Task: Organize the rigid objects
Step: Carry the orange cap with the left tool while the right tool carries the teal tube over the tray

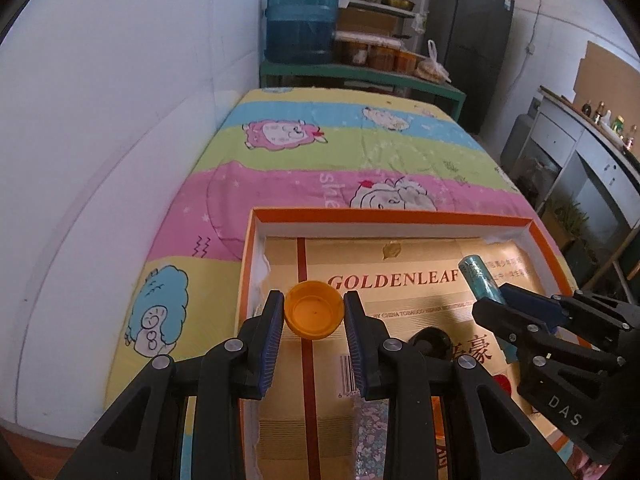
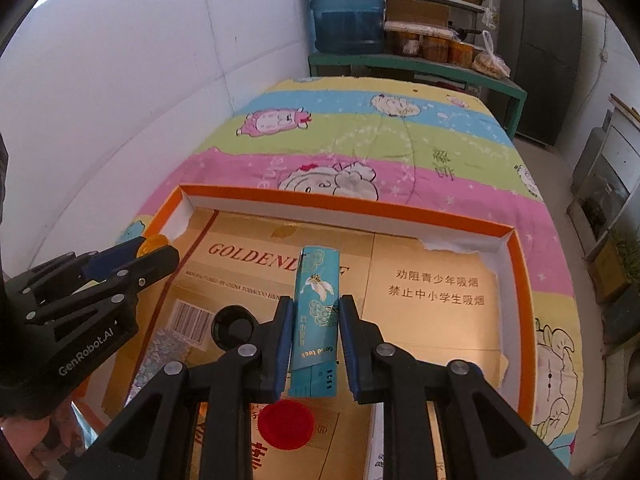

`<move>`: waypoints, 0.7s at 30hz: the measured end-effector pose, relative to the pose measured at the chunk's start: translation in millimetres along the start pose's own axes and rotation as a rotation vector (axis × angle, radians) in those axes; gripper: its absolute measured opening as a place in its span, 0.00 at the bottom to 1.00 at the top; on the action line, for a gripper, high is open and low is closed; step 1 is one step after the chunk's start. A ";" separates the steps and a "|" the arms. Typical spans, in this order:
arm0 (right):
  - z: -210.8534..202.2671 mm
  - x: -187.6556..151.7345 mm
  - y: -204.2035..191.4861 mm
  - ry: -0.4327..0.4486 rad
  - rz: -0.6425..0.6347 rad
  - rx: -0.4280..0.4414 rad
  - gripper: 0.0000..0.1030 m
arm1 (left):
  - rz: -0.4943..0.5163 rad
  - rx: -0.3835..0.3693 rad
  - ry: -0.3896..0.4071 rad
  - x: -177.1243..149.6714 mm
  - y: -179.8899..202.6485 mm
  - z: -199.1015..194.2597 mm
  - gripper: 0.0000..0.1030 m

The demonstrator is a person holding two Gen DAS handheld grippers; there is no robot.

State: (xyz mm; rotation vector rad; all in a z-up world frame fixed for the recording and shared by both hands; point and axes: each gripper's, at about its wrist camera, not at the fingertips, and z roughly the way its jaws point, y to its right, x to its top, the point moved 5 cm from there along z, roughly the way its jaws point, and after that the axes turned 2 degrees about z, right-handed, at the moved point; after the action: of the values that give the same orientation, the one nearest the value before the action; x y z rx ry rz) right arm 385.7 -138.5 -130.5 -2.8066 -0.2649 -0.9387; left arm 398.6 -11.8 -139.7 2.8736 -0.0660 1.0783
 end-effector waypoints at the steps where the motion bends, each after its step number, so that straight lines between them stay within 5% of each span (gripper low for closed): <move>1: 2.2 -1.0 -0.4 -0.005 -0.002 -0.001 0.23 | -0.001 0.000 -0.011 -1.1 0.3 3.0 0.30; 21: 19.5 -7.3 -7.6 -0.051 -0.052 -0.029 0.23 | 0.003 -0.005 -0.088 -11.4 1.0 20.1 0.30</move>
State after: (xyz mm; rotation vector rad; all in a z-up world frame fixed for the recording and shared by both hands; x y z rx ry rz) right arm 389.5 -127.7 -149.5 -2.8658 -0.3360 -0.8899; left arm 403.2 -14.3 -162.3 2.9160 -0.0780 0.9498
